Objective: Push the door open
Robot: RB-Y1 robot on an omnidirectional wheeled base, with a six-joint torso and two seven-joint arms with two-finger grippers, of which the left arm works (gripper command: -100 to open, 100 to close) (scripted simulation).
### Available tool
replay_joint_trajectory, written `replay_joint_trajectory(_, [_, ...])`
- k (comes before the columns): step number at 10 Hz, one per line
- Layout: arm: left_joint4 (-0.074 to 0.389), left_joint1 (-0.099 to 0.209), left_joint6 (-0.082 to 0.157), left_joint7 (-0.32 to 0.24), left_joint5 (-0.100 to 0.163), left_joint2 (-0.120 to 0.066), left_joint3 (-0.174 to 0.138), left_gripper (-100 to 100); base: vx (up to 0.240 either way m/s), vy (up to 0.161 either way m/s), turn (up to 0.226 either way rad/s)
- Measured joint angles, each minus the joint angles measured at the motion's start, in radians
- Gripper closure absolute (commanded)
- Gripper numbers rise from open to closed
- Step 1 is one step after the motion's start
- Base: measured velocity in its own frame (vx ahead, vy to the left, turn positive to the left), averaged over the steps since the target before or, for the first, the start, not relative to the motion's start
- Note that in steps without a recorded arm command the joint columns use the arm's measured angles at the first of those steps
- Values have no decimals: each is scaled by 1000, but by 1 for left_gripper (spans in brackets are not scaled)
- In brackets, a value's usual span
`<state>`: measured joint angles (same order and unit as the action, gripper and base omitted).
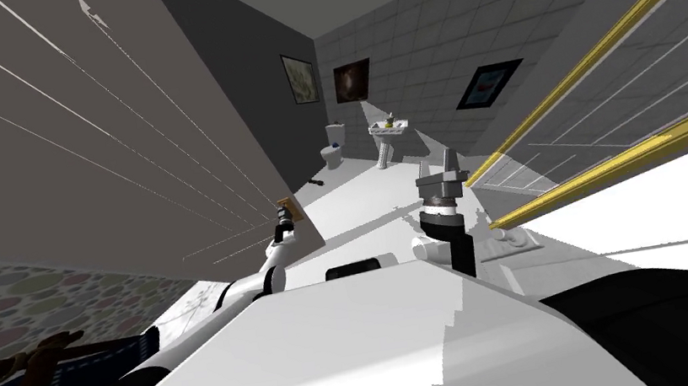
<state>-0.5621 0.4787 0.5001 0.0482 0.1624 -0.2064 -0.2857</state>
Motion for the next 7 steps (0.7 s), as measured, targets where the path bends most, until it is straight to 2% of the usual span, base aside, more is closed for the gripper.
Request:
replay_joint_trajectory(3, [-19,-8,-14,14,-7,7,-27,100,187,-94,131])
replay_joint_trajectory(4, [-22,-11,-14,13,-9,5,-32,100,123,-51,54])
replay_joint_trajectory(5, [-1,-2,-1,7,-10,-3,-33,100,169,-66,118])
replay_joint_trajectory(6, [2,0,1,9,-13,-1,-40,100,200,-108,139])
replay_joint_trajectory(7, [-13,-9,-7,13,-15,3,-46,100,193,-105,129])
